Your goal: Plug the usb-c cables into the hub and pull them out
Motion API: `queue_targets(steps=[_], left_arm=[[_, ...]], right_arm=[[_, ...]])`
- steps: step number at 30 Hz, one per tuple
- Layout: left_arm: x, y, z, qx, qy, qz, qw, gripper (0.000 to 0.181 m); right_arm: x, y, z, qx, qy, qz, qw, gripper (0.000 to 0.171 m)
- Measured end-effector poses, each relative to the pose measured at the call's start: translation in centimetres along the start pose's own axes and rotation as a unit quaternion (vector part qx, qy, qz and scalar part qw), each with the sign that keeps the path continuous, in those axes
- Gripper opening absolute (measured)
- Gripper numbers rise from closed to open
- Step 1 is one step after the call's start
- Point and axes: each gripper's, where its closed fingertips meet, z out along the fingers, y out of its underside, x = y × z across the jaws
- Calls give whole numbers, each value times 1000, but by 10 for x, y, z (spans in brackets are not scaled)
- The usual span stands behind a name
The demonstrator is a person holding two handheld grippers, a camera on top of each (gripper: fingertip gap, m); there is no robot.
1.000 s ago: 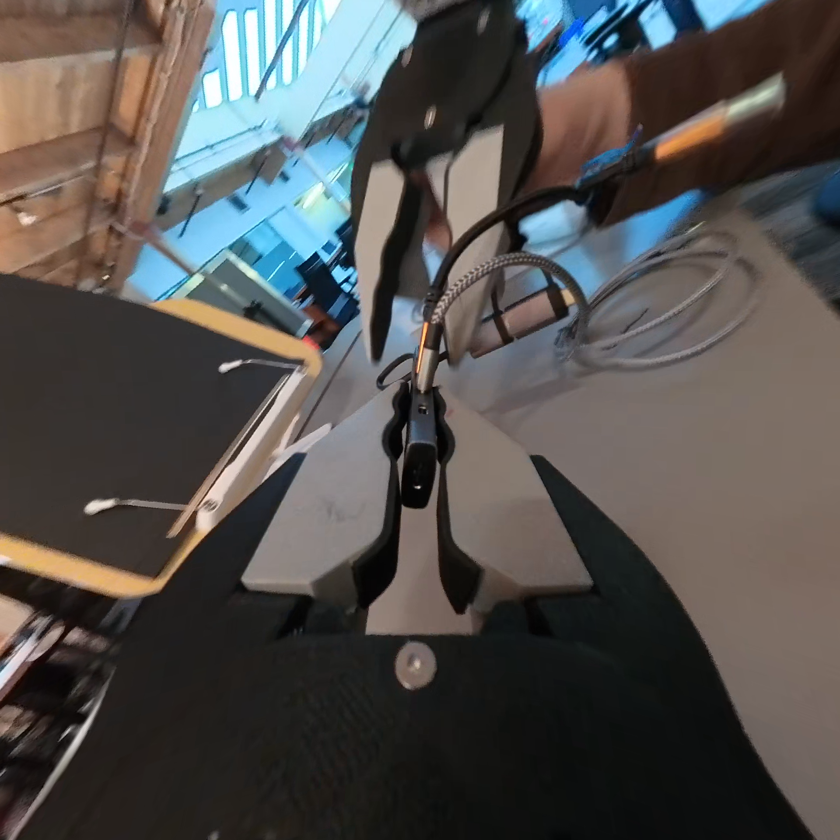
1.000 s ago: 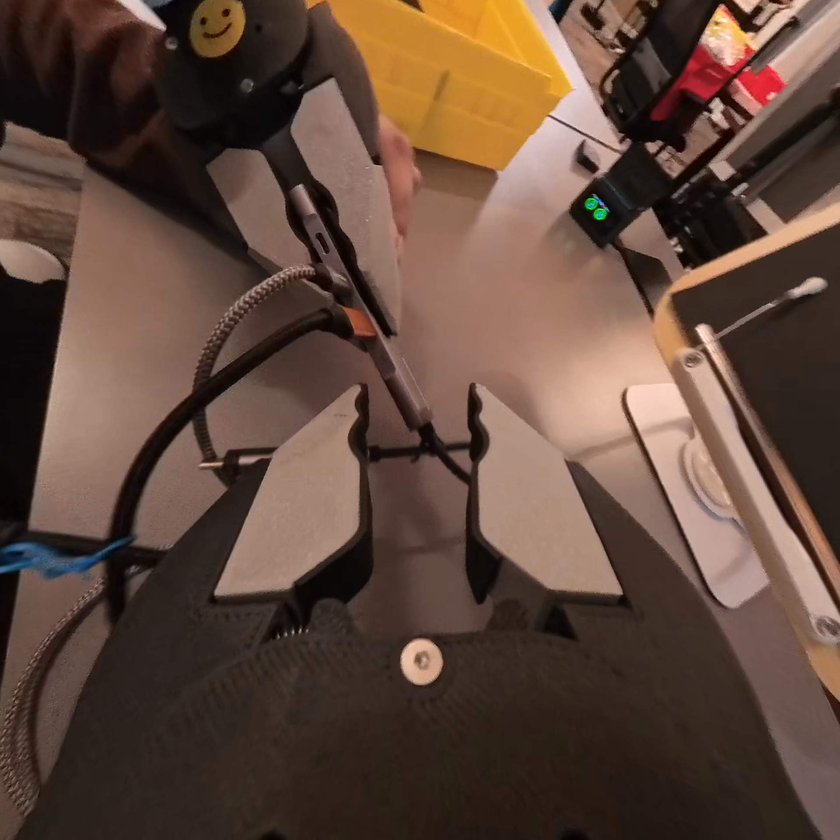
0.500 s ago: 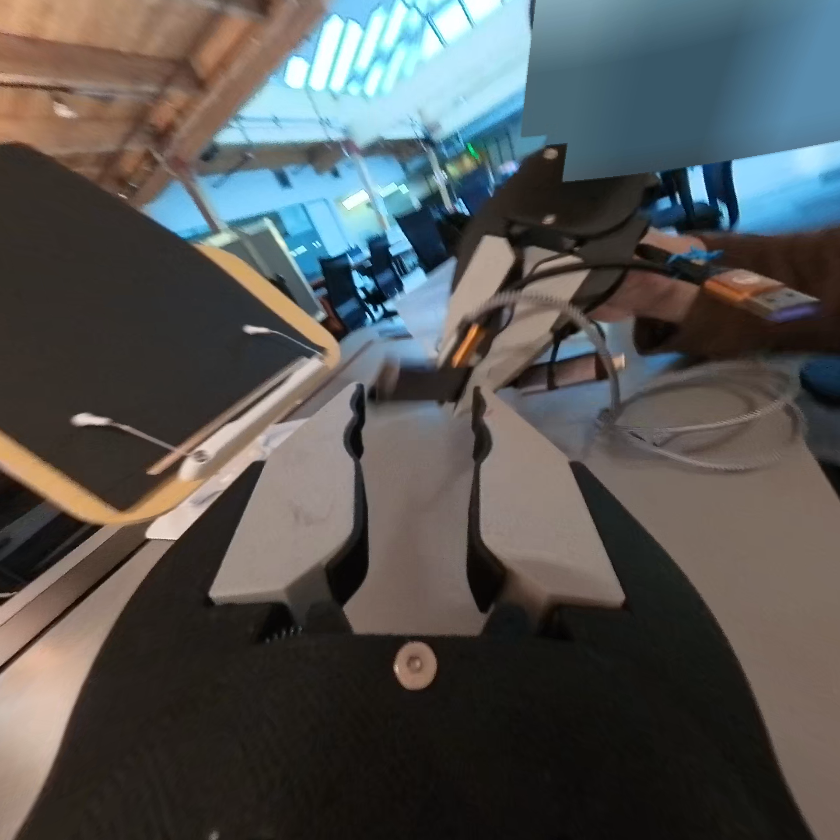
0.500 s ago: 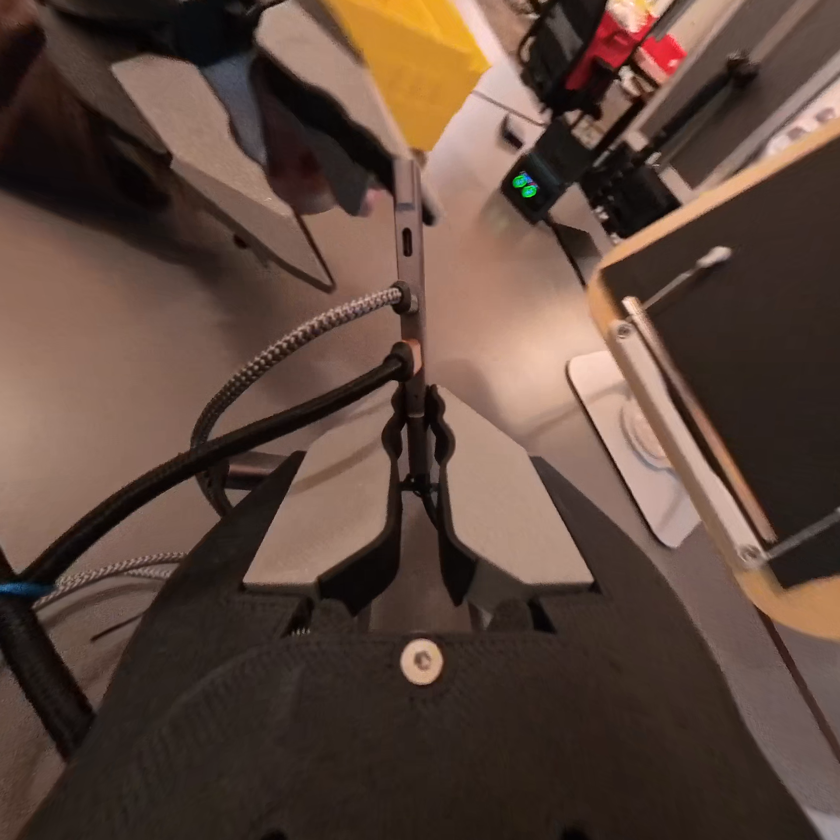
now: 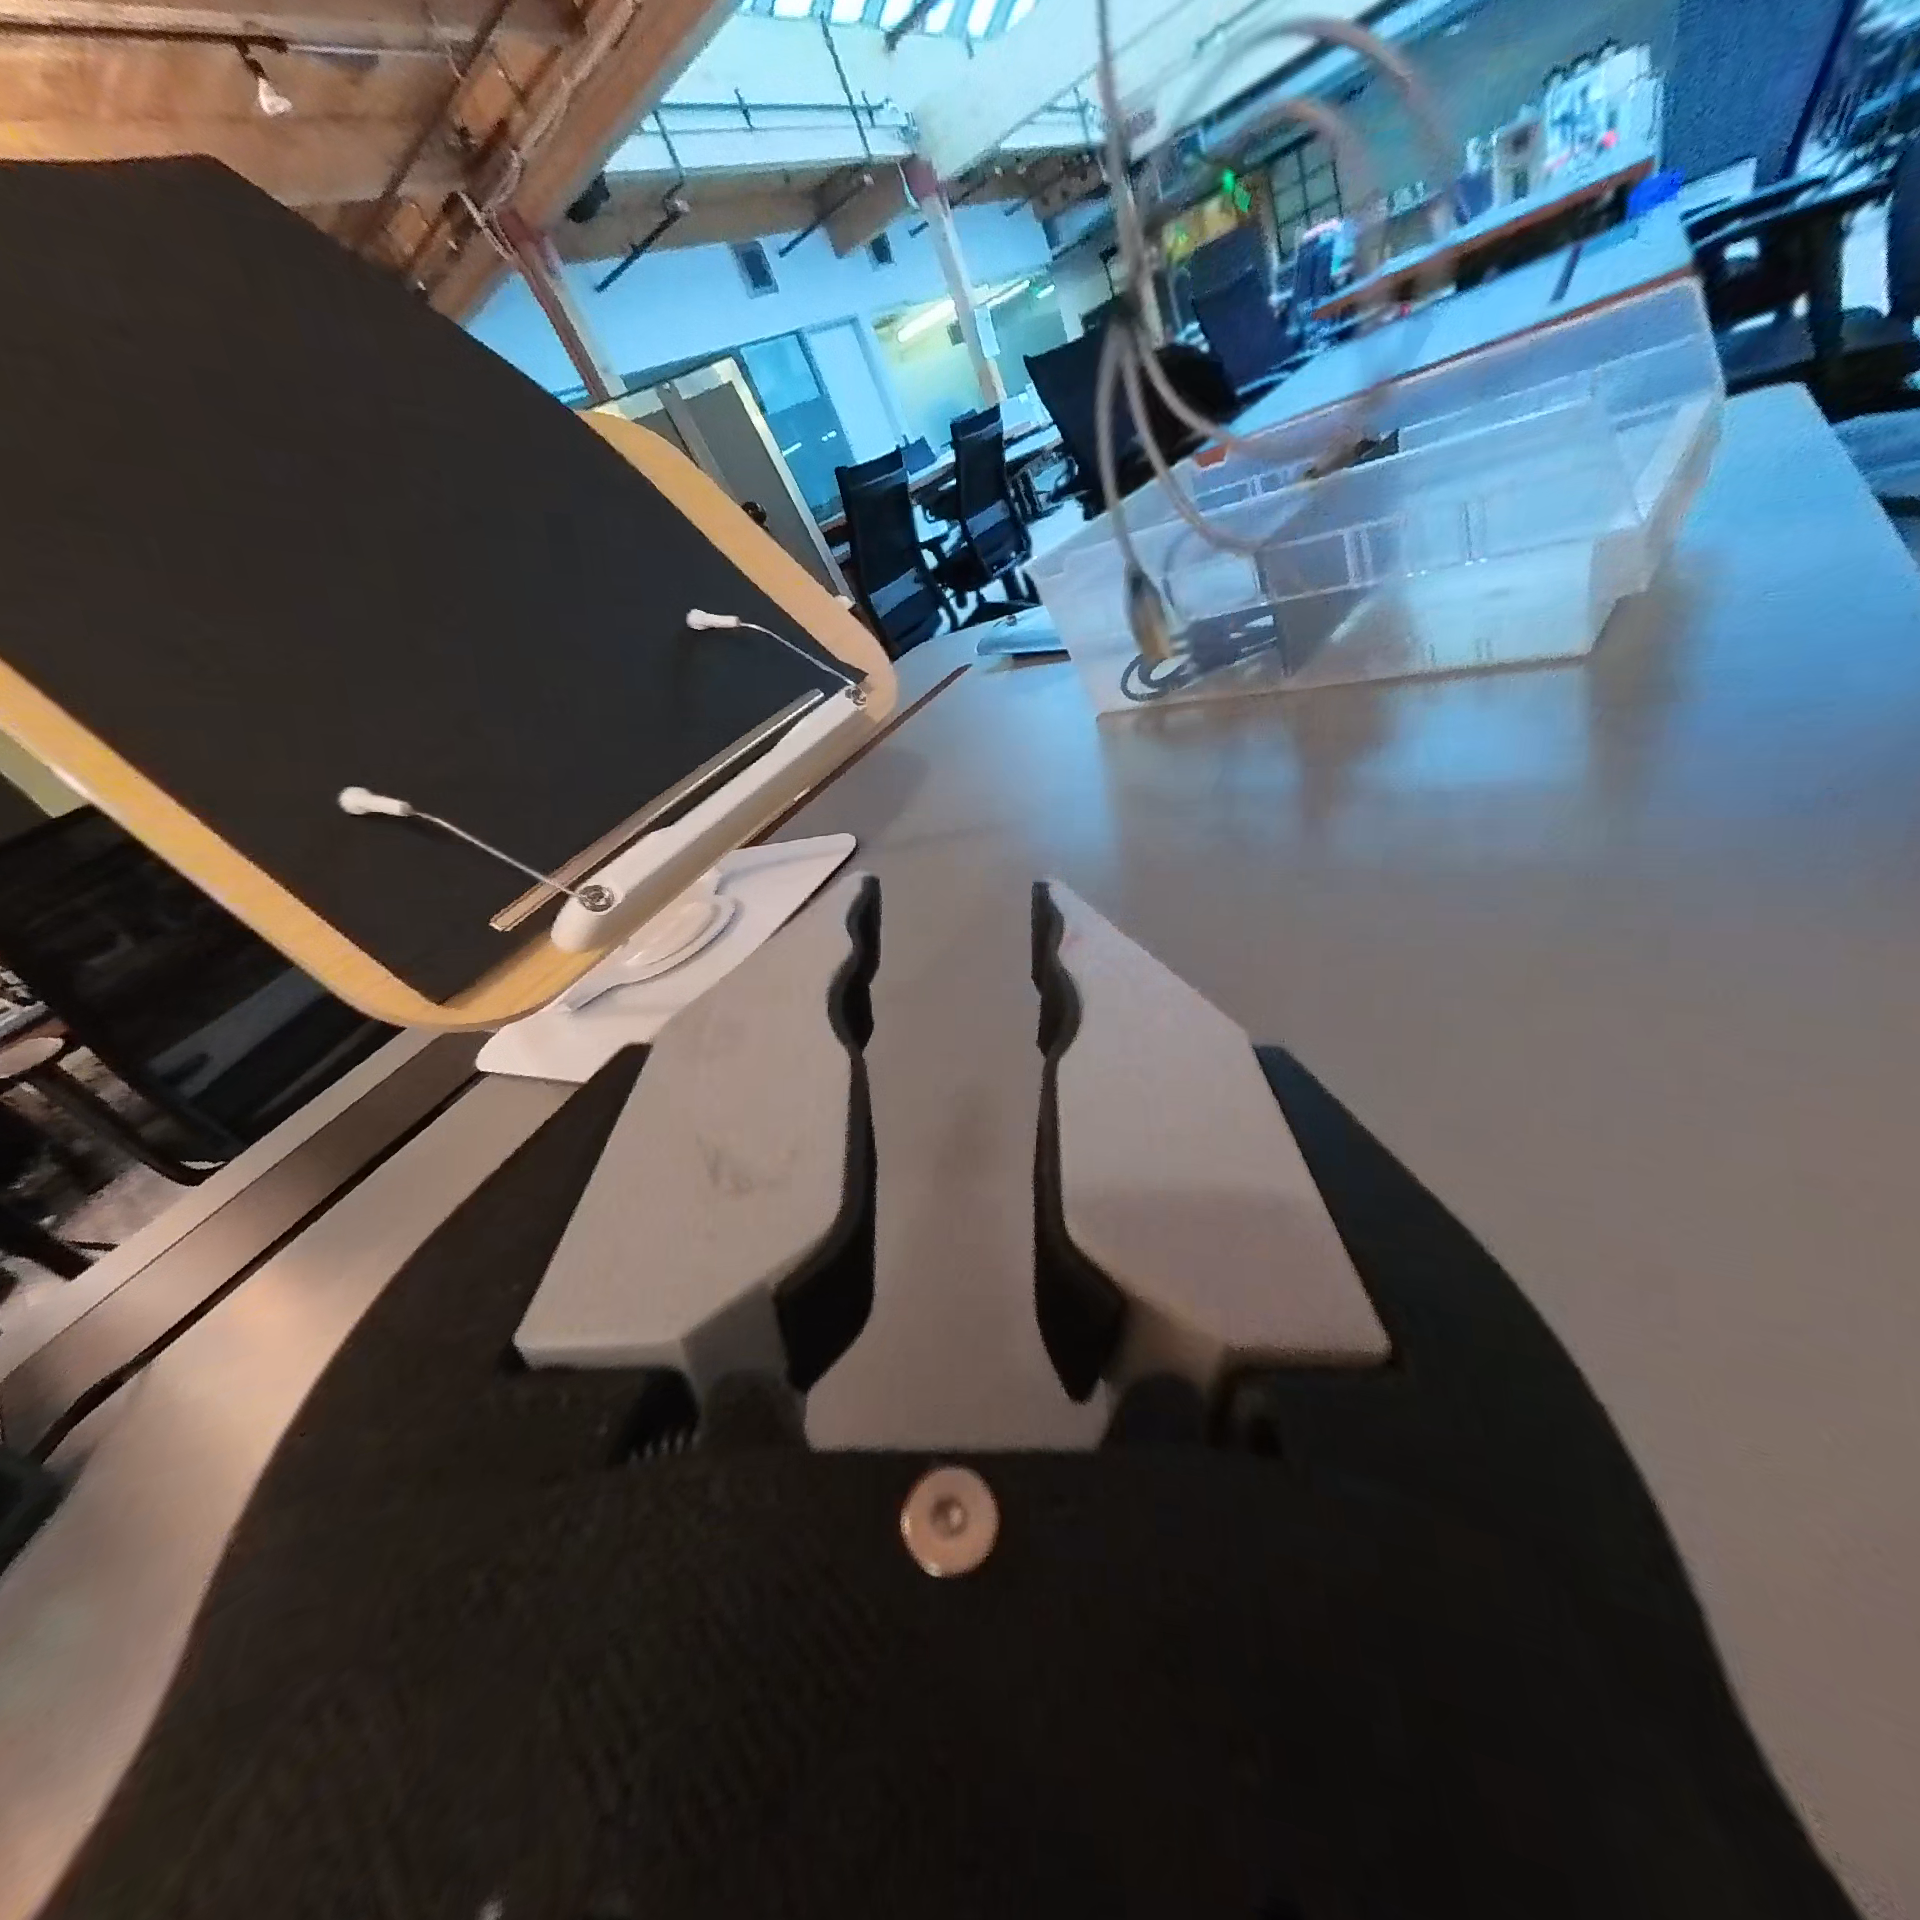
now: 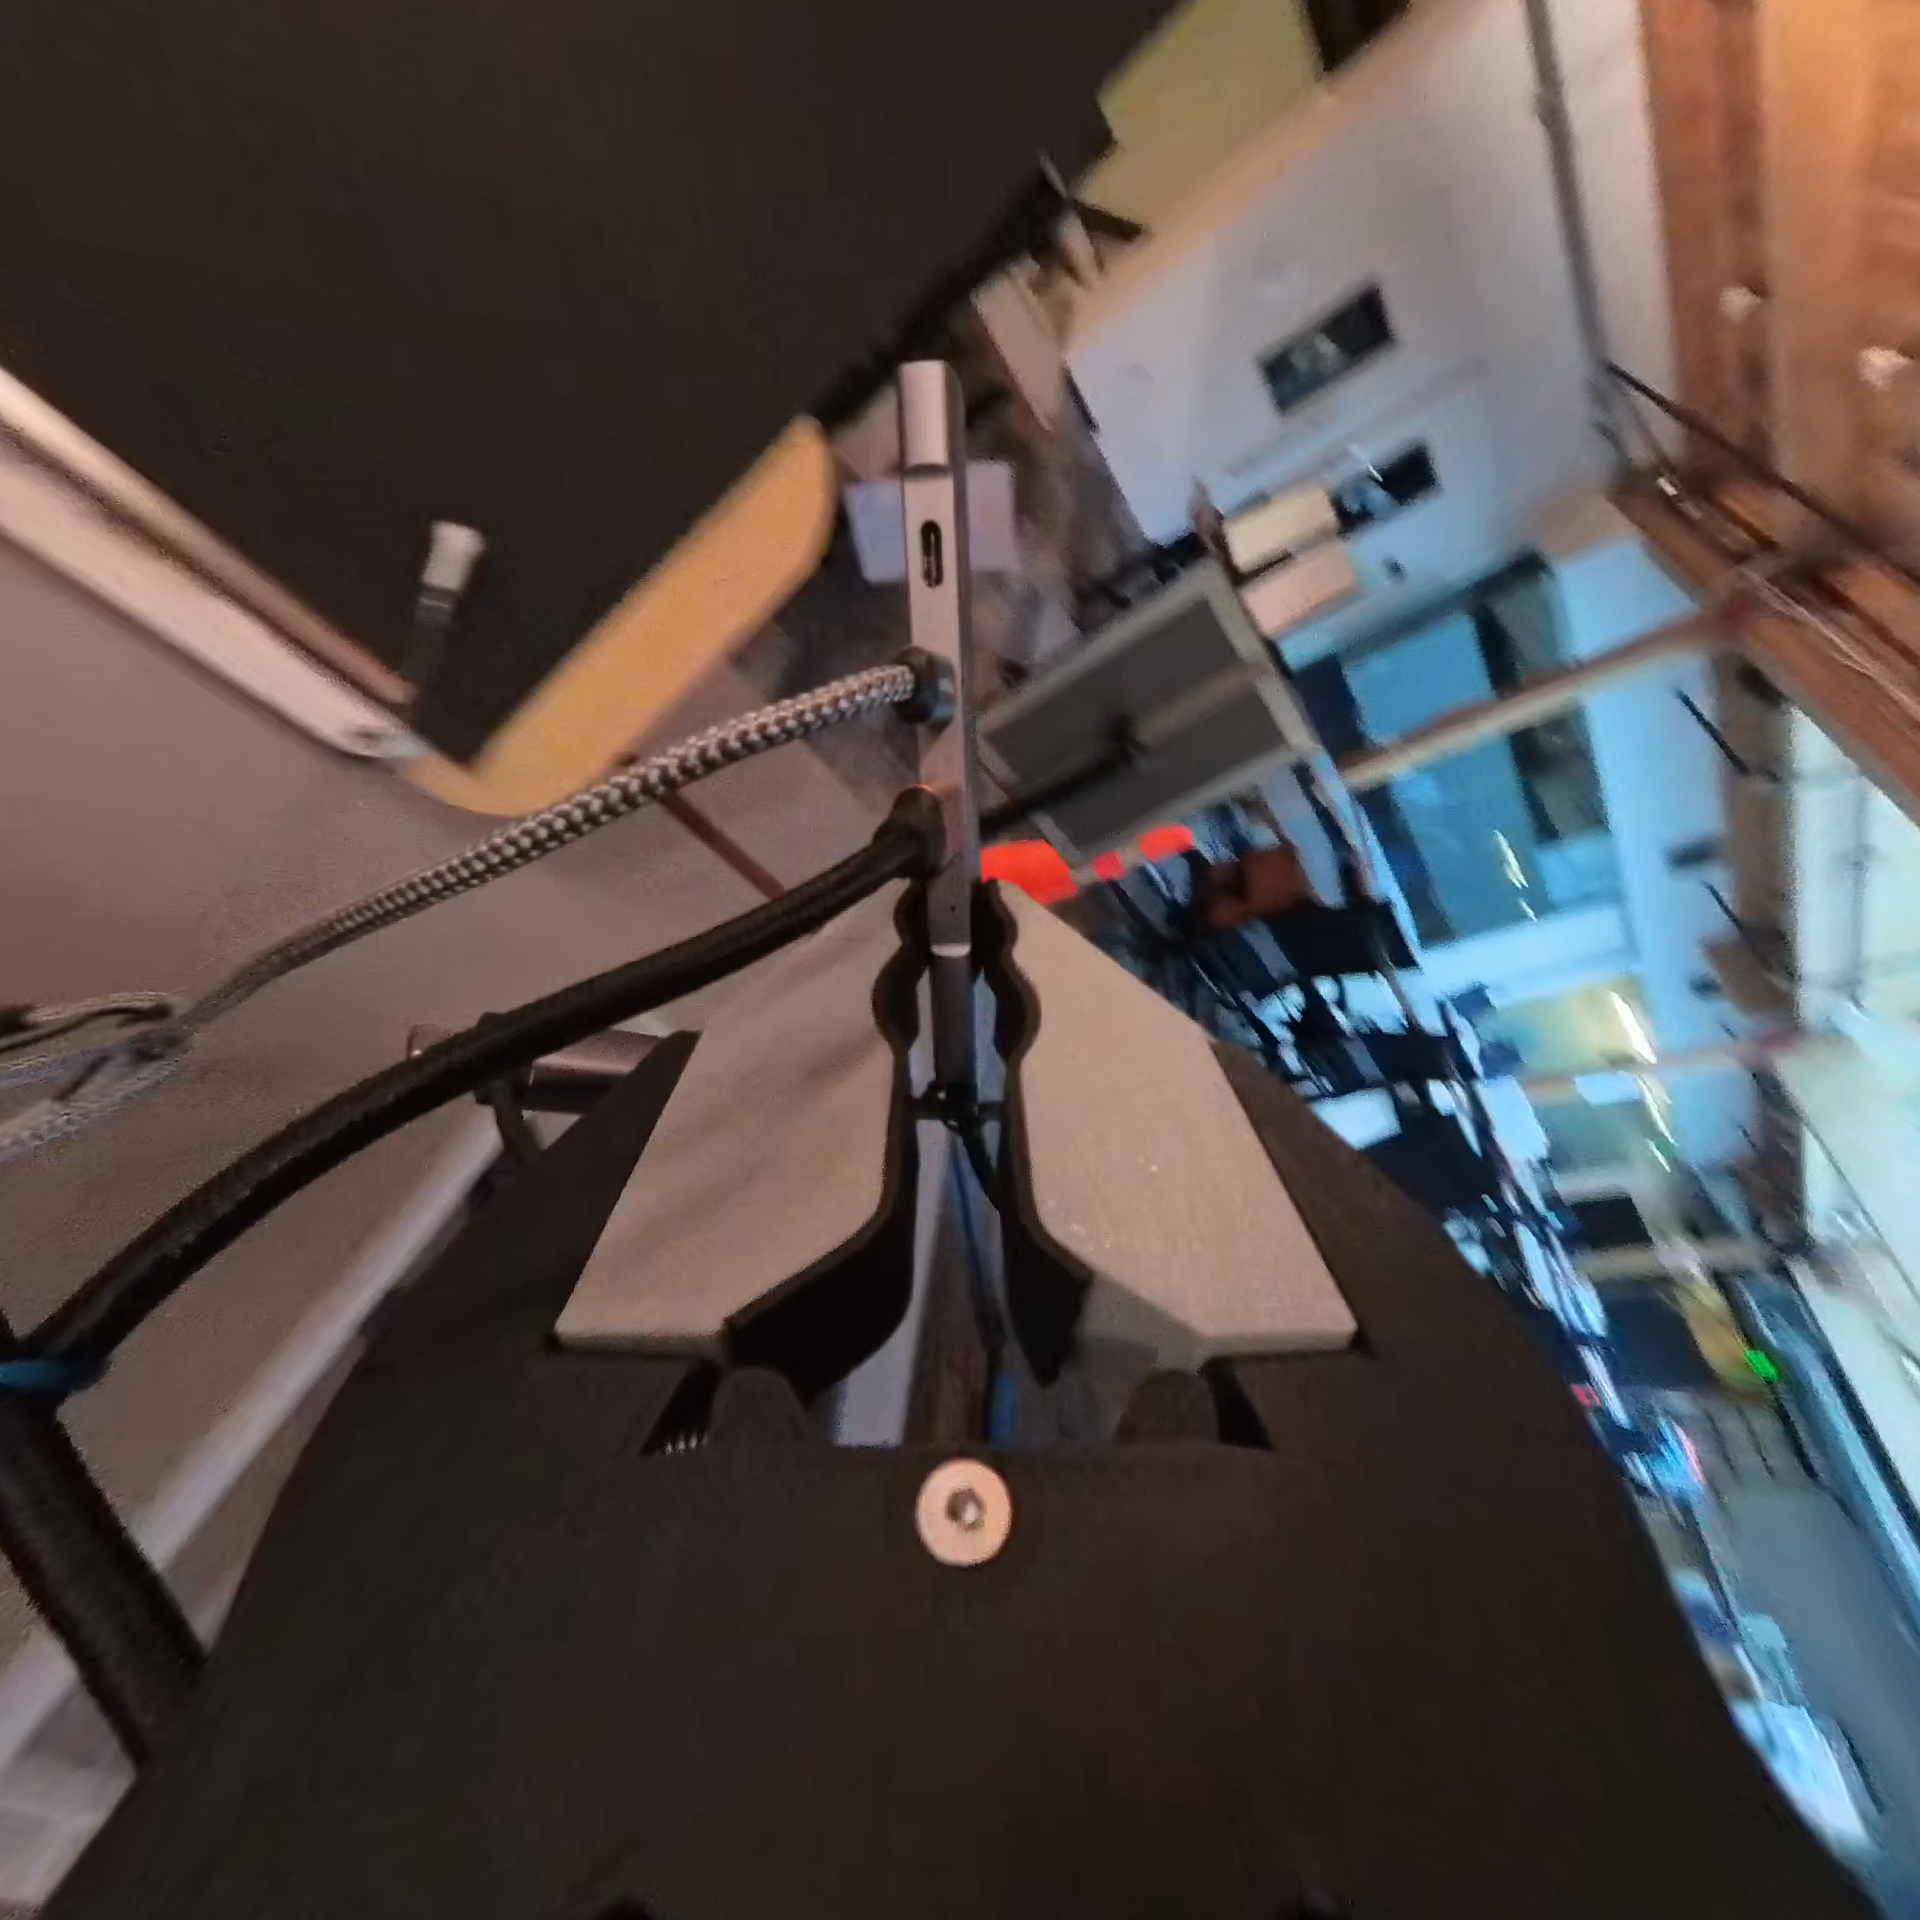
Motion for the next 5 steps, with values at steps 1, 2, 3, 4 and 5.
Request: queue_targets(steps=[1, 2, 3, 4, 5], left_arm=[[0, 2, 1, -5, -1, 5, 1000, 26], [1, 4, 1, -9, -2, 9, 1000, 25], [0, 7, 2, -15, -4, 13, 1000, 25], [-1, 9, 2, -21, -7, 15, 1000, 24], [-2, 12, 3, -27, -10, 16, 999, 24]], right_arm=[[23, 5, 2, -18, 23, 5, 1000, 8], [43, 11, 4, -35, 43, 9, 998, 7], [61, 19, 6, -54, 63, 11, 997, 8], [78, 28, 8, -71, 81, 14, 994, 7], [92, 38, 10, -86, 94, 20, 992, 7]])
